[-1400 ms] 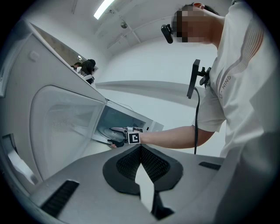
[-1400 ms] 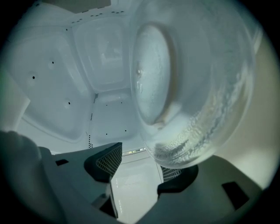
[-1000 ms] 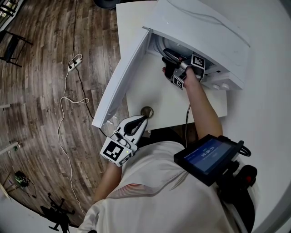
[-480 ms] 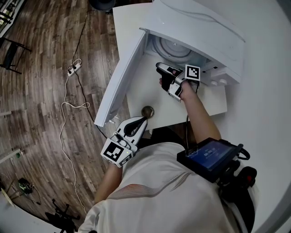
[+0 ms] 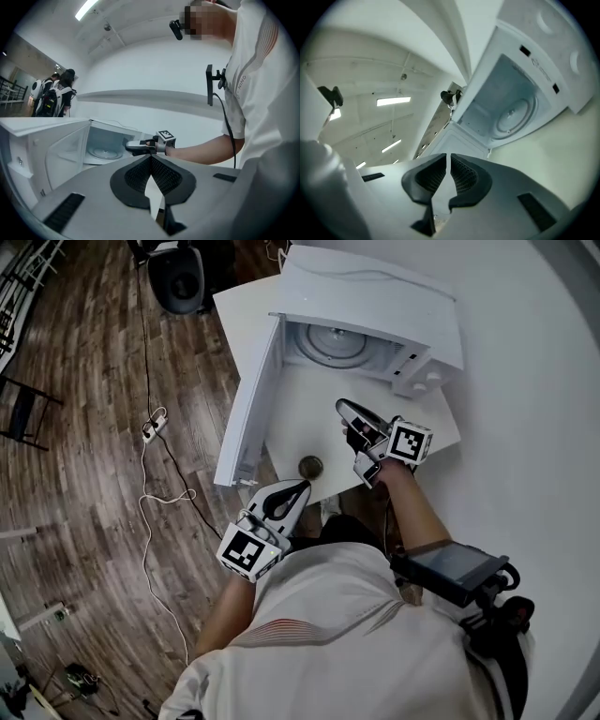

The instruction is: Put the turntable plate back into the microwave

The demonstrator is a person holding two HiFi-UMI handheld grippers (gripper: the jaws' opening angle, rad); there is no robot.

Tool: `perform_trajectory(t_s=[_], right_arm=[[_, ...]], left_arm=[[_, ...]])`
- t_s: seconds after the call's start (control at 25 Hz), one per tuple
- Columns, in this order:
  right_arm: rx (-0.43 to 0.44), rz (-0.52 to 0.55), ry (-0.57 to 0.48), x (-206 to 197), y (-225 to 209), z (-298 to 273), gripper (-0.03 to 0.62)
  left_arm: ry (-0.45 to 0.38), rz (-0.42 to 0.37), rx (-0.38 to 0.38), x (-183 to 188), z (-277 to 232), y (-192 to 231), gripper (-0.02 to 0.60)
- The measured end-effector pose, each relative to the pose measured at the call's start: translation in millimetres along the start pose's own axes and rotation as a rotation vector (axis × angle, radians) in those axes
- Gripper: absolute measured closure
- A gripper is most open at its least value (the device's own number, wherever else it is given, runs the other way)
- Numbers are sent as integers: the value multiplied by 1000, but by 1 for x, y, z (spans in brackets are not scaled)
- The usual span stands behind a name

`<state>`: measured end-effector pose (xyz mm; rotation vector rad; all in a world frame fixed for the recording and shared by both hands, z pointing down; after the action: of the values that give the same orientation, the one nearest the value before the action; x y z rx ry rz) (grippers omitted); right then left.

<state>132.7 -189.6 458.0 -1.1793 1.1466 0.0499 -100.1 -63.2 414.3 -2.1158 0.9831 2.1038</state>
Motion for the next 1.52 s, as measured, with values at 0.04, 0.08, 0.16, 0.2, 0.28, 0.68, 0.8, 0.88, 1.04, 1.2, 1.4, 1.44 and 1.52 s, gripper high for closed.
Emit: perform_trajectory(t_s=[0.04, 0.08, 0.16, 0.2, 0.28, 0.68, 0.8, 0.88, 1.04, 1.2, 1.4, 1.44, 1.52], right_arm=[[-10, 45, -14, 2, 14, 9, 559], [-21, 94, -30, 4, 29, 19, 560], [-54, 206, -54, 8, 58, 40, 588], [-77, 269, -59, 10, 72, 50, 588], [-117, 394, -68, 10, 102, 70, 588], [-268, 749, -160, 8, 204, 146, 589], [-276, 774, -161, 6, 213, 160, 589], [-270, 771, -170, 6, 216, 169, 589], [-221, 724, -199, 13, 209, 193, 589], [-214, 739, -197, 21, 199, 225, 590], [-172, 780, -196, 32, 197, 251, 591], [-165, 777, -197, 33, 197, 253, 591], [-153, 779, -201, 35, 197, 258, 591]], left_arm=[[-5, -10, -22, 2, 3, -3, 572], [-8, -22, -40, 4, 5, -6, 572], [-11, -47, -69, 9, 8, -12, 572], [-17, -62, -79, 13, 10, -16, 572], [-36, -94, -90, 20, 14, -23, 572], [-62, -165, -83, 61, 26, -47, 572], [-68, -190, -67, 66, 26, -61, 572], [-69, -198, -56, 68, 25, -71, 572], [-81, -208, -15, 69, 14, -93, 572], [-92, -213, 29, 63, 1, -121, 572], [-105, -218, 79, 56, -9, -150, 572], [-106, -221, 86, 55, -10, -154, 572], [-108, -224, 103, 52, -11, -162, 572]])
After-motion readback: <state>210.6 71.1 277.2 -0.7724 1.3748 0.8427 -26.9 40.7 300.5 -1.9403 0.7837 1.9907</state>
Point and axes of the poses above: the fingertips, and each gripper's own axes: z backward along the fingers, y to its left, x out of its top, the point moved 8 cm from there along z, backward along the fingers, and after that the axes turned 10 degrees about z, right-handed, at the moved point
